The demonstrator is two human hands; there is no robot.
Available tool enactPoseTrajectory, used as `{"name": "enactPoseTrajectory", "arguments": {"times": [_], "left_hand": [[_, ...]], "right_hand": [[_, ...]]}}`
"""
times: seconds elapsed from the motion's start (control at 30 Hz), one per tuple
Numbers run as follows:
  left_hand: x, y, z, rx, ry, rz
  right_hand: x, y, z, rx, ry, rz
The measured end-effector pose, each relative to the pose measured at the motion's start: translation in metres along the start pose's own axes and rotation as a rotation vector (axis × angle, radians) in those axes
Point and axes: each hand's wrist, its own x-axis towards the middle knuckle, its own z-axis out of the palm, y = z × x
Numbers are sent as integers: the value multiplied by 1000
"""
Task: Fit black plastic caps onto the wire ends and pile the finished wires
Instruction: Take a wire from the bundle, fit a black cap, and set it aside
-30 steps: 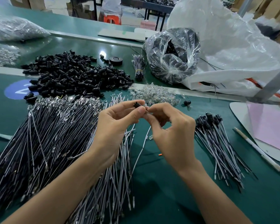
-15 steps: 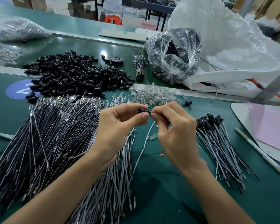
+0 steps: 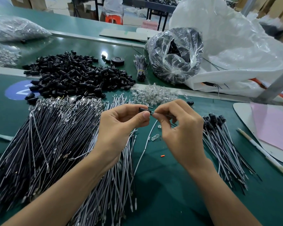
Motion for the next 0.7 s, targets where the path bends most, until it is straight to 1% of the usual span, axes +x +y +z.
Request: {"name": "enactPoseTrajectory", "arguments": {"times": [0.1, 0.4, 0.7], "left_hand": [[-1, 0, 0, 0, -15, 5], [0, 0, -1, 3, -65, 22], [-2, -2, 0, 100, -86, 76]], "right_hand": [[-2, 0, 1, -21, 16, -21], [-3, 1, 1, 32, -66, -16], [-1, 1, -1, 52, -127, 16]]}}
